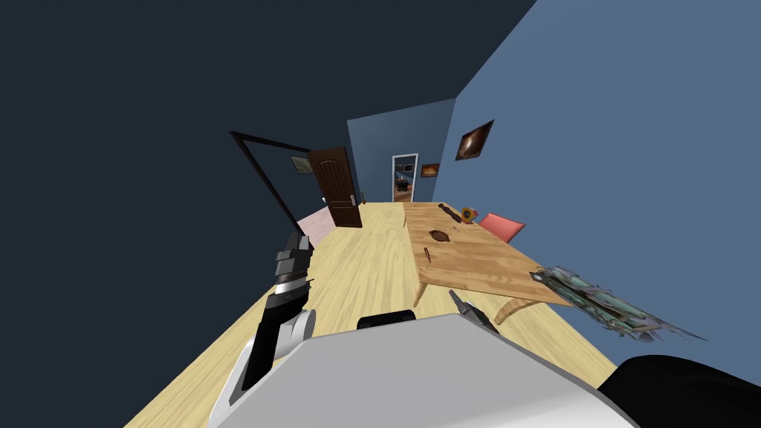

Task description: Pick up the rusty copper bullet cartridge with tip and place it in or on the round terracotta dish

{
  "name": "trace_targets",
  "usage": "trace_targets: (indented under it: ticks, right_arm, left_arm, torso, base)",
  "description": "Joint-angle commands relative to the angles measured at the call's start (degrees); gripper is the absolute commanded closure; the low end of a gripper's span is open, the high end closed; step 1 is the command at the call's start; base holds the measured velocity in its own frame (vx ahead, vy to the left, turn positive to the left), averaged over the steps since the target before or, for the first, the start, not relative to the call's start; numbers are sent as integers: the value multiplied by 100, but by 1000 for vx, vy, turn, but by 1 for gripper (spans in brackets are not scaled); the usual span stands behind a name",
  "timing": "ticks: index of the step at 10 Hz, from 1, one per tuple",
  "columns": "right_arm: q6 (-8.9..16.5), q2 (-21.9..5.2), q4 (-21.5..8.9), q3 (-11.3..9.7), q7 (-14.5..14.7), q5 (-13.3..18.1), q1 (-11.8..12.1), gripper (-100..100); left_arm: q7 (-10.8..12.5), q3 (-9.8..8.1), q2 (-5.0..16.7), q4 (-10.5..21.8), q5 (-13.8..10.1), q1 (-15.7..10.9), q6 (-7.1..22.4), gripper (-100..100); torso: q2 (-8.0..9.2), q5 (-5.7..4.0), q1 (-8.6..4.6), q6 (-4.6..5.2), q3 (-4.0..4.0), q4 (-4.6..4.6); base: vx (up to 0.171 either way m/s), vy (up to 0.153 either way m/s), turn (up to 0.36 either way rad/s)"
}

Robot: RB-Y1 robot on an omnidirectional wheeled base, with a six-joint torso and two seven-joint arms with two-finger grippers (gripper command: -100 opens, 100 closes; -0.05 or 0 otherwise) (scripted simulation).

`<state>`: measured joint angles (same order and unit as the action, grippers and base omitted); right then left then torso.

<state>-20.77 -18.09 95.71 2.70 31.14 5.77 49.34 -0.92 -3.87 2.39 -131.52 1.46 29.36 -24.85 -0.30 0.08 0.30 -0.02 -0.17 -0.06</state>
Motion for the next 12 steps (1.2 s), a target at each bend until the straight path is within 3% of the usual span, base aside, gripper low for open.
trace_targets:
  ticks: [1,5,7,8,12]
  right_arm:
    - [61,-108,-254,34,164,10,206,-100]
    - [164,-279,-724,96,358,49,467,-100]
    - [164,-279,-724,96,358,49,467,-100]
    - [195,-332,-866,117,396,66,538,-100]
    - [300,-528,-1362,205,443,147,761,-100]
  left_arm:
    - [0,0,0,0,0,0,0,0]
    - [0,0,0,0,0,0,0,0]
    - [0,-1,1,0,0,1,0,0]
    - [0,-1,1,0,0,0,0,0]
    - [0,-1,1,0,0,2,0,0]
  torso:
    - [0,0,0,0,0,0]
    - [-10,-2,-12,-1,-6,-2]
    - [-11,-4,-22,0,-8,-3]
    - [8,-5,-26,1,3,1]
    - [-52,-4,-24,-3,-30,-10]
  base:
    - [139,107,92]
    - [126,68,100]
    - [76,15,11]
    - [71,19,99]
    - [209,16,201]
